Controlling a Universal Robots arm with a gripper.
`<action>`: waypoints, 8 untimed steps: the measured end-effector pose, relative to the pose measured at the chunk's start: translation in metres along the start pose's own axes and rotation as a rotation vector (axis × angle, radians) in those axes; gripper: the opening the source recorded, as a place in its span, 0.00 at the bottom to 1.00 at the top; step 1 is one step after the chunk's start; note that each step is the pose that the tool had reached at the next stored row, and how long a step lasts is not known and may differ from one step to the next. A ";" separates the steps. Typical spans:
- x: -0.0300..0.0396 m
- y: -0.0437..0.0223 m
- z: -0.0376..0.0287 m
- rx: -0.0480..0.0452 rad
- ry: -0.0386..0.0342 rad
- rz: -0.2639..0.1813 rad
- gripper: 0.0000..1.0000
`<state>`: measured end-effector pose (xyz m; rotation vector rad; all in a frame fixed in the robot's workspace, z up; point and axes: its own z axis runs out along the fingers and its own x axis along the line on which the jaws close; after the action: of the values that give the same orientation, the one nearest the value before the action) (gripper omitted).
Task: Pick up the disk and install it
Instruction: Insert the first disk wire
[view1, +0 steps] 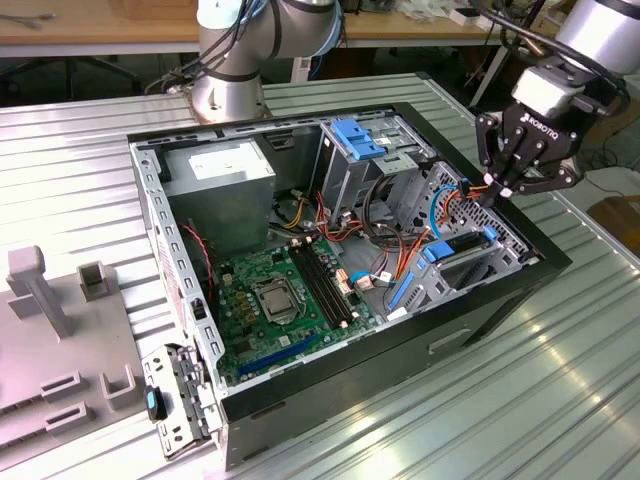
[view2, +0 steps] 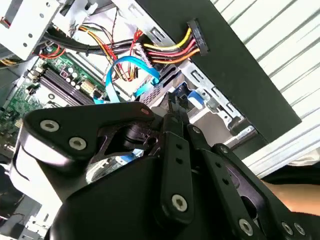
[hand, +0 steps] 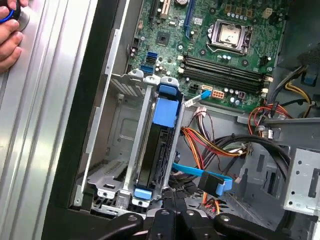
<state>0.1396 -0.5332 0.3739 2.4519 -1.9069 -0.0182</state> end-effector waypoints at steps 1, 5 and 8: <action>-0.0059 -0.0015 -0.0002 0.0004 0.0024 -0.047 0.11; -0.0198 -0.0051 -0.0004 0.0003 0.0066 -0.093 0.11; -0.0197 -0.0054 -0.0005 0.0013 0.0096 -0.169 0.11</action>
<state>0.1400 -0.5127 0.3740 2.6012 -1.6909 -0.0098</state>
